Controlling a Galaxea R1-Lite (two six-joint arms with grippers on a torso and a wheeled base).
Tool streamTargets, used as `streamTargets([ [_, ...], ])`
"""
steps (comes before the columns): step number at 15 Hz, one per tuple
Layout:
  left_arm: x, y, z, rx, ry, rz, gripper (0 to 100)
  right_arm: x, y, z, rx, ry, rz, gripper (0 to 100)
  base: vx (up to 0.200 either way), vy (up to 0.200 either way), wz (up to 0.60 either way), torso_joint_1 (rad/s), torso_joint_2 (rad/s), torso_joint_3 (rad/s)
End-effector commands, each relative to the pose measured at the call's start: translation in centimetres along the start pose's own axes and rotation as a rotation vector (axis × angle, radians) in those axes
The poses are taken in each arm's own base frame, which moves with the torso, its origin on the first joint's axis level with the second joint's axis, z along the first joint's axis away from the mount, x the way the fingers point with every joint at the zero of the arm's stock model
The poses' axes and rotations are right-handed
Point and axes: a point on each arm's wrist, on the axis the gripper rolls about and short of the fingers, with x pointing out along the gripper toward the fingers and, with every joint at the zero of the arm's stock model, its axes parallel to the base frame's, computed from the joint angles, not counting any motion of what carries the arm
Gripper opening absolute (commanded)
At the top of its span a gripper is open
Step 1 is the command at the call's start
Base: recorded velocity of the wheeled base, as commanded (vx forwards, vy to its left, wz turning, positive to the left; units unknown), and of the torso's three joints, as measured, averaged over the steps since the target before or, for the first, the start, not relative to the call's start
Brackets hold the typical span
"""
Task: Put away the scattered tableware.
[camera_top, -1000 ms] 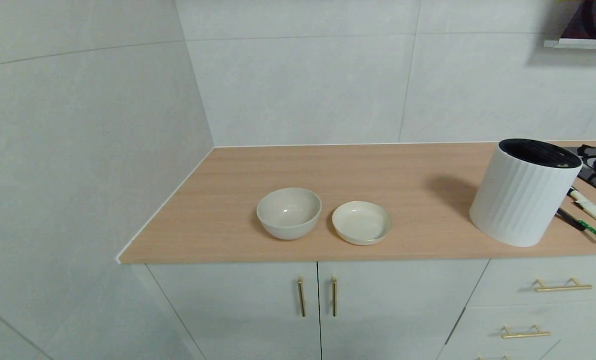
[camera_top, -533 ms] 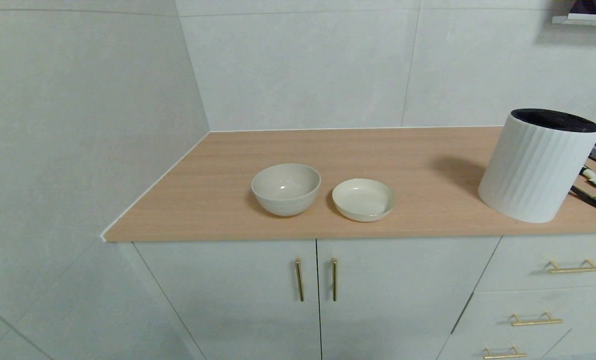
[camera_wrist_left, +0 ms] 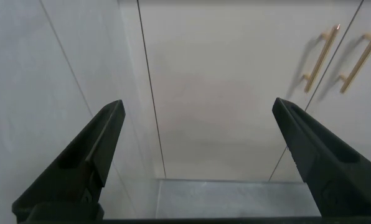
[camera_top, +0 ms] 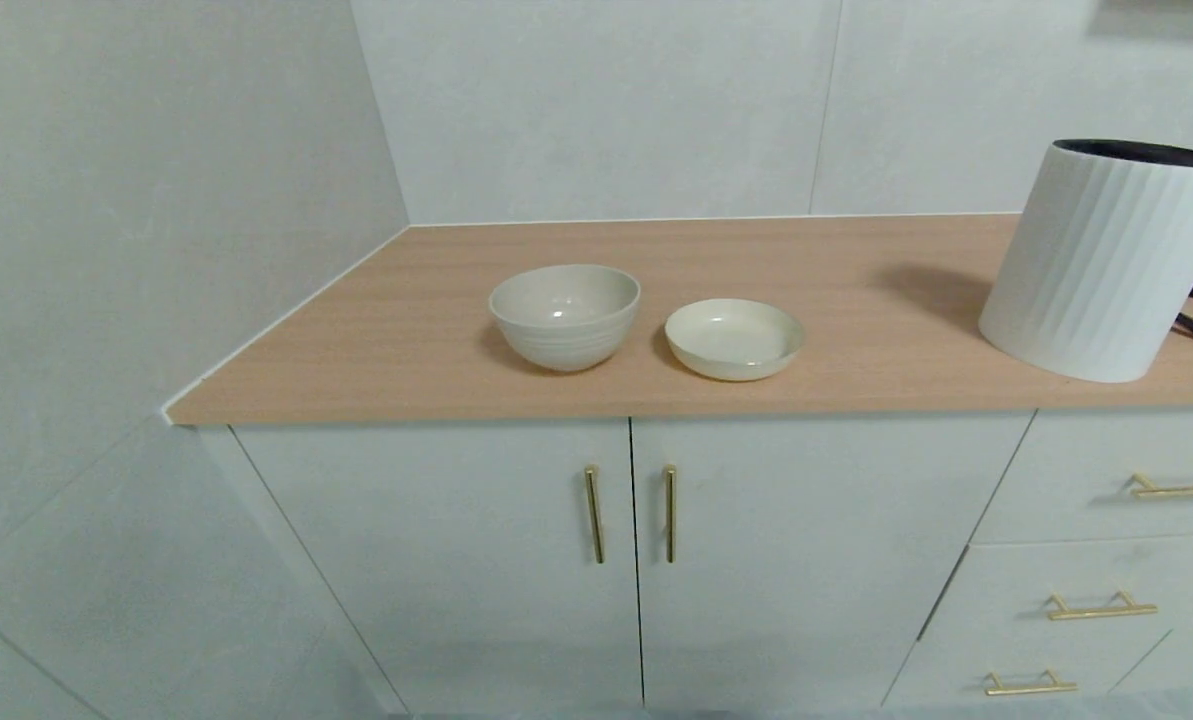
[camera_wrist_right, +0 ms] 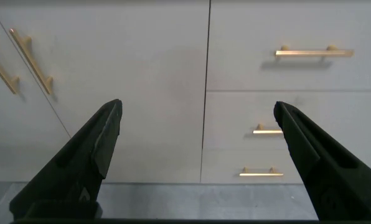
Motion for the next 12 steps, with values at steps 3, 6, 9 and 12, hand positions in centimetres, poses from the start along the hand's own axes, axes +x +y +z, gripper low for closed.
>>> streamTargets([
  [3, 0.0, 0.0, 0.0, 0.0, 0.0, 0.002, 100, 0.0, 0.0, 0.0, 0.0, 0.0, 0.0, 100, 0.0, 0.0, 0.0, -0.163, 0.46, 0.304],
  [6, 0.0, 0.0, 0.0, 0.0, 0.0, 0.002, 100, 0.0, 0.0, 0.0, 0.0, 0.0, 0.0, 100, 0.0, 0.0, 0.0, -0.139, 0.45, 0.299],
  [9, 0.0, 0.0, 0.0, 0.0, 0.0, 0.002, 100, 0.0, 0.0, 0.0, 0.0, 0.0, 0.0, 100, 0.0, 0.0, 0.0, -0.111, 0.45, 0.334],
  [12, 0.0, 0.0, 0.0, 0.0, 0.0, 0.002, 100, 0.0, 0.0, 0.0, 0.0, 0.0, 0.0, 100, 0.0, 0.0, 0.0, -0.036, 0.18, 0.129],
])
